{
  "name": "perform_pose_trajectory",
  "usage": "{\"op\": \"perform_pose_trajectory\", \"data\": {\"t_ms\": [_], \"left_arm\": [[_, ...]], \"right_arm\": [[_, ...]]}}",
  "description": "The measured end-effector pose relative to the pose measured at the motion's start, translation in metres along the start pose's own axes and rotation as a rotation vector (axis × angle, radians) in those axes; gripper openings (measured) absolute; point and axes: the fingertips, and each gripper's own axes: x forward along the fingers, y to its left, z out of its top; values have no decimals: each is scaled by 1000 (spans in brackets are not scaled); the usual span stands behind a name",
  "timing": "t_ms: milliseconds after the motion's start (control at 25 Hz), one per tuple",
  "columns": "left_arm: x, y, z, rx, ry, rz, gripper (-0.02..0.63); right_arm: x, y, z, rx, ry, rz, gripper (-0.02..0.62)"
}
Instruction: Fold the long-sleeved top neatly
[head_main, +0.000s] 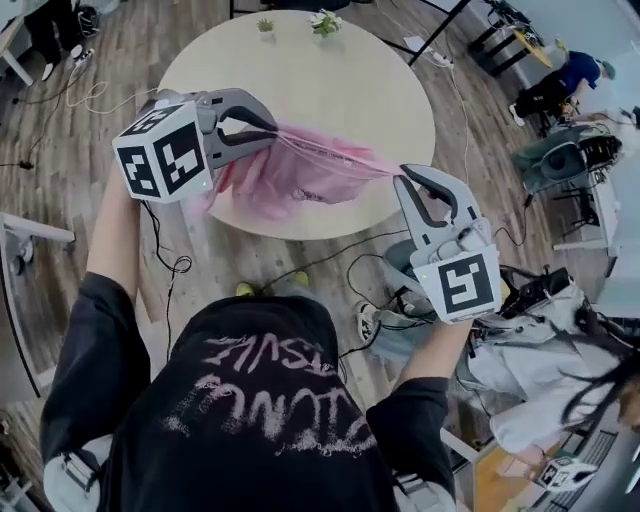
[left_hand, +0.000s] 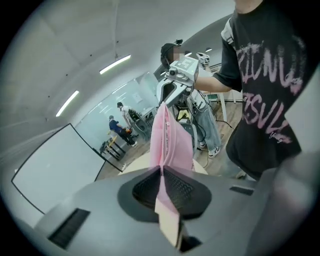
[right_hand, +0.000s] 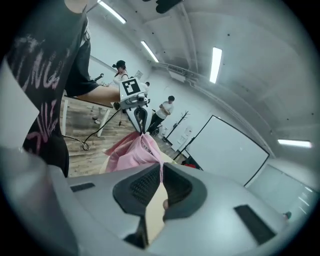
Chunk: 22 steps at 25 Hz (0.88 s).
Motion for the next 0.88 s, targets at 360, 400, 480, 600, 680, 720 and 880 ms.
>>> {"op": "perform_pose_trajectory", "data": {"t_ms": [360, 400, 480, 600, 680, 720, 880], "left_arm": [[68, -45, -23, -100, 2, -161, 32], [77, -55, -32, -119, 9, -174, 32], [89, -72, -45, -145, 24, -188, 32], [91, -86, -50, -174, 16, -203, 32], [88, -86, -44, -180, -6, -209, 32], [86, -83, -39, -175, -16, -210, 34], [80, -77, -13, -139, -44, -211, 32]], "right_arm": [[11, 18, -49, 284, 41, -38, 23], [18, 24, -57, 304, 58, -28, 23], [29, 34, -70, 329, 95, -10, 23], [37, 37, -82, 373, 122, -3, 23], [36, 31, -87, 409, 125, -13, 23], [33, 26, -88, 423, 125, -23, 23], [8, 15, -88, 461, 109, -81, 23]]}}
